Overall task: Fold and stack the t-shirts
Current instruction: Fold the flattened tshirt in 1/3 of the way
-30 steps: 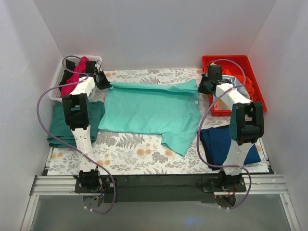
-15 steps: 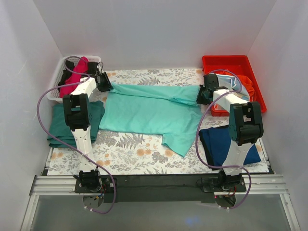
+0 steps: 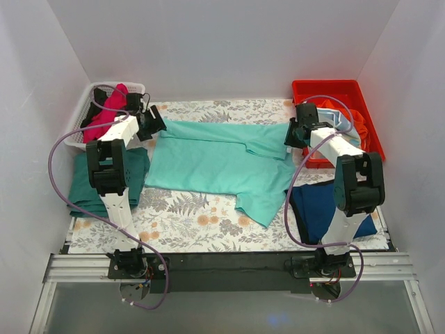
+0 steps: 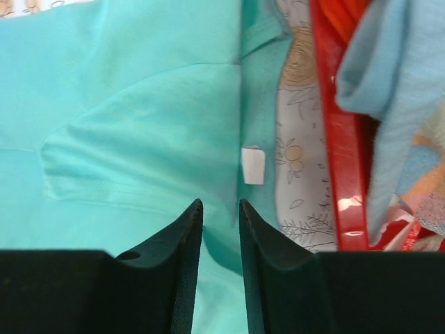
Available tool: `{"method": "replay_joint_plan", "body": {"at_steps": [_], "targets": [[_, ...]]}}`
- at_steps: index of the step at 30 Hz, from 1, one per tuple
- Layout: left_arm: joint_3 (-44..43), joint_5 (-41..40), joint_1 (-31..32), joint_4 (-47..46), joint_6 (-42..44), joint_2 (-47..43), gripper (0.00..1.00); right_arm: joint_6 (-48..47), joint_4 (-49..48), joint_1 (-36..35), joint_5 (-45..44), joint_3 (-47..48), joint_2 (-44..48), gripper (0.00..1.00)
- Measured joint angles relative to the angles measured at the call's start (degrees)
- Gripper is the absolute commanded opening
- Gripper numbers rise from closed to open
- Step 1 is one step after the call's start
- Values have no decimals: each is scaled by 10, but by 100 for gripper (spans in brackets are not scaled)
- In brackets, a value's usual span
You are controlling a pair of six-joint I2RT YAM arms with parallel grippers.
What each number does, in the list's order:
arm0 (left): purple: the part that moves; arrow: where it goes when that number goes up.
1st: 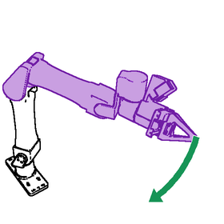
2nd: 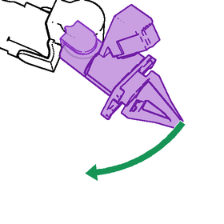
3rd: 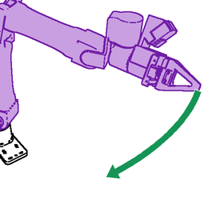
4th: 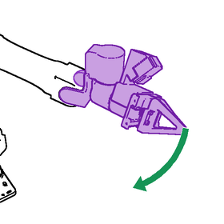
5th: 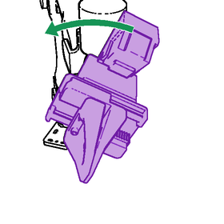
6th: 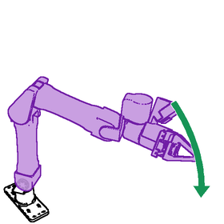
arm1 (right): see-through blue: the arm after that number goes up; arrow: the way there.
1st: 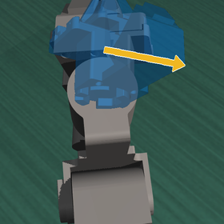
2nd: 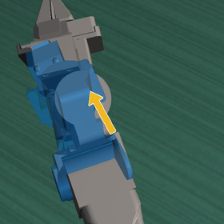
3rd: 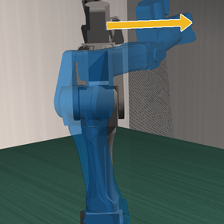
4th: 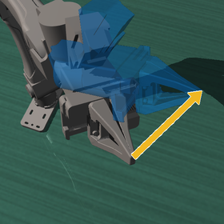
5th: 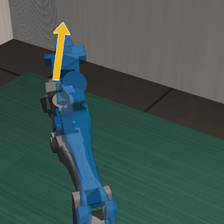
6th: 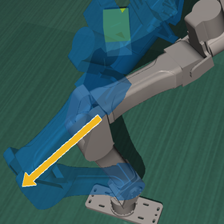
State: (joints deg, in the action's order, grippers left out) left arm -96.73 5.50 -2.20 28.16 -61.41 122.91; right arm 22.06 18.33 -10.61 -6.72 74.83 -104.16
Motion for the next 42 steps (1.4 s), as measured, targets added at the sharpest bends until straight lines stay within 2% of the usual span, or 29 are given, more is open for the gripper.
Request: {"method": "replay_joint_plan", "body": {"at_steps": [5, 9, 19, 35, 42], "targets": [[-4, 19, -4, -1, -10, 0, 65, -6, 5, -24, 16, 50, -28, 34], [-35, 51, -13, -4, -16, 16, 61, -12, 2, -45, 37, 110, -81, 34], [-95, 92, -8, -16, -14, 60, 60, -22, 18, -81, 80, 219, -203, 32], [-91, 104, 9, -13, -14, 68, 60, -39, 36, -128, 115, 216, -225, 30], [-76, 79, 13, -9, -12, 68, 60, -47, 20, -130, 127, 189, -211, 29]]}}
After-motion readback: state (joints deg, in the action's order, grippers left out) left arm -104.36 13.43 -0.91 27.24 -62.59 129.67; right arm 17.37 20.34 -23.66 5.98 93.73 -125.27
